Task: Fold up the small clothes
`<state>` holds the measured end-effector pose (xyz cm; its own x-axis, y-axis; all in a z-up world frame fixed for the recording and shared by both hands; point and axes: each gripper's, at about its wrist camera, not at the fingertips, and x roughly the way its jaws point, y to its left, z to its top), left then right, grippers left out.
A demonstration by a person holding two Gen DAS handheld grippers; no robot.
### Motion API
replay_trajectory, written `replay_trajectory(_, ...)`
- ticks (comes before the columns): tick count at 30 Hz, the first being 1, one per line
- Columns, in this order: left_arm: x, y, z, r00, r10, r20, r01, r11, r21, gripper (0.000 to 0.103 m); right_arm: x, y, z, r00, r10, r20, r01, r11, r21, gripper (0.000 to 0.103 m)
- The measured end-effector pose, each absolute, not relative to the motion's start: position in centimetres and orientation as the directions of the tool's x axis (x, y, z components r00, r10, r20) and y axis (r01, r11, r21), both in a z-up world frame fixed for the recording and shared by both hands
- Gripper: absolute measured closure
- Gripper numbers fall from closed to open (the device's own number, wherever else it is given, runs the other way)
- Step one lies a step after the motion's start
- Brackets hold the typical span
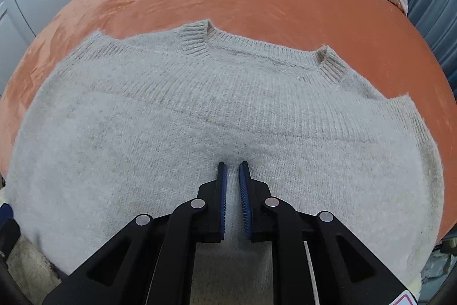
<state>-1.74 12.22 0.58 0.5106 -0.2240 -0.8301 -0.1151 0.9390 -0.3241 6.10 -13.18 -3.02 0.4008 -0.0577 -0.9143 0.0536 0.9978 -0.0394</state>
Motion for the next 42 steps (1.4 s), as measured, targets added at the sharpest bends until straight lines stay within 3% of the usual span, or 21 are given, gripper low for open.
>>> replay_trajectory(5, -0.8, 14.6, -2.5, 0.421, -0.225, -0.879, -0.265, 0.896, -0.357, 0.023, 6.0, -13.8, -3.2, 0.398, -0.019, -0.917, 0.078, 0.997, 0.014, 0.089)
replay_trajectory(8, 0.1, 13.6, -2.8, 0.425, -0.224, -0.877, -0.235, 0.908, -0.345, 0.012, 6.1, -14.4, -3.2, 0.389, 0.022, -0.921, 0.084, 0.995, 0.060, 0.089)
replay_trajectory(11, 0.9, 12.8, -3.5, 0.417, -0.253, -0.873, -0.216, 0.905, -0.366, 0.013, 6.0, -15.0, -3.3, 0.387, 0.062, -0.920, 0.087, 0.991, 0.104, 0.089)
replay_trajectory(12, 1.0, 12.7, -3.6, 0.420, -0.252, -0.872, -0.221, 0.903, -0.368, 0.021, 6.0, -15.1, -3.3, 0.388, 0.069, -0.919, 0.088, 0.990, 0.111, 0.089)
replay_trajectory(13, 1.1, 12.7, -3.4, 0.430, -0.267, -0.862, -0.215, 0.897, -0.386, 0.043, 5.9, -15.2, -3.3, 0.390, 0.074, -0.918, 0.087, 0.989, 0.117, 0.090)
replay_trajectory(14, 1.2, 12.7, -3.2, 0.433, -0.298, -0.850, -0.201, 0.888, -0.414, 0.053, 5.8, -15.2, -3.3, 0.392, 0.077, -0.917, 0.084, 0.989, 0.119, 0.090)
replay_trajectory(15, 1.2, 12.7, -2.6, 0.436, -0.315, -0.843, -0.193, 0.882, -0.430, 0.070, 5.8, -15.3, -3.3, 0.395, 0.080, -0.915, 0.081, 0.989, 0.122, 0.090)
replay_trajectory(16, 1.2, 12.6, -2.0, 0.443, -0.320, -0.838, -0.187, 0.881, -0.435, 0.075, 5.7, -15.4, -3.4, 0.398, 0.088, -0.913, 0.081, 0.988, 0.131, 0.090)
replay_trajectory(20, 0.6, 10.3, 3.8, 0.535, -0.384, -0.753, -0.044, 0.877, -0.478, 0.082, 5.6, -16.1, -3.4, 0.407, 0.133, -0.904, 0.088, 0.979, 0.183, 0.090)
replay_trajectory(26, -0.8, 0.5, 12.9, 0.586, -0.508, -0.631, 0.280, 0.858, -0.431, 0.085, 5.1, -18.2, -3.3, 0.432, 0.265, -0.862, 0.078, 0.941, 0.329, 0.091)
replay_trajectory(29, -1.6, -6.2, 14.1, 0.543, -0.564, -0.623, 0.424, 0.824, -0.376, 0.085, 3.6, -22.0, -2.1, 0.467, 0.382, -0.797, 0.106, 0.871, 0.480, 0.090)
replay_trajectory(32, -2.0, -12.0, 12.7, 0.480, -0.579, -0.659, 0.512, 0.795, -0.326, 0.085, -0.3, -27.6, 0.1, 0.547, 0.336, -0.767, 0.163, 0.856, 0.491, 0.086)
replay_trajectory(38, -3.0, -19.3, 4.9, 0.369, -0.474, -0.799, 0.555, 0.802, -0.220, 0.076, -8.8, -36.6, 2.1, 0.611, 0.211, -0.763, 0.314, 0.820, 0.478, 0.070)
replay_trajectory(39, -3.5, -19.1, 4.4, 0.365, -0.474, -0.801, 0.552, 0.803, -0.224, 0.066, -10.1, -37.3, 2.5, 0.618, 0.200, -0.760, 0.317, 0.822, 0.474, 0.067)
replay_trajectory(40, -4.3, -18.6, 4.1, 0.369, -0.478, -0.797, 0.556, 0.801, -0.223, 0.049, -10.9, -37.6, 2.8, 0.624, 0.194, -0.757, 0.315, 0.824, 0.471, 0.060)
replay_trajectory(42, -5.5, -17.0, 4.2, 0.392, -0.472, -0.790, 0.558, 0.804, -0.204, 0.027, -11.9, -37.5, 3.5, 0.638, 0.209, -0.741, 0.292, 0.825, 0.484, 0.047)
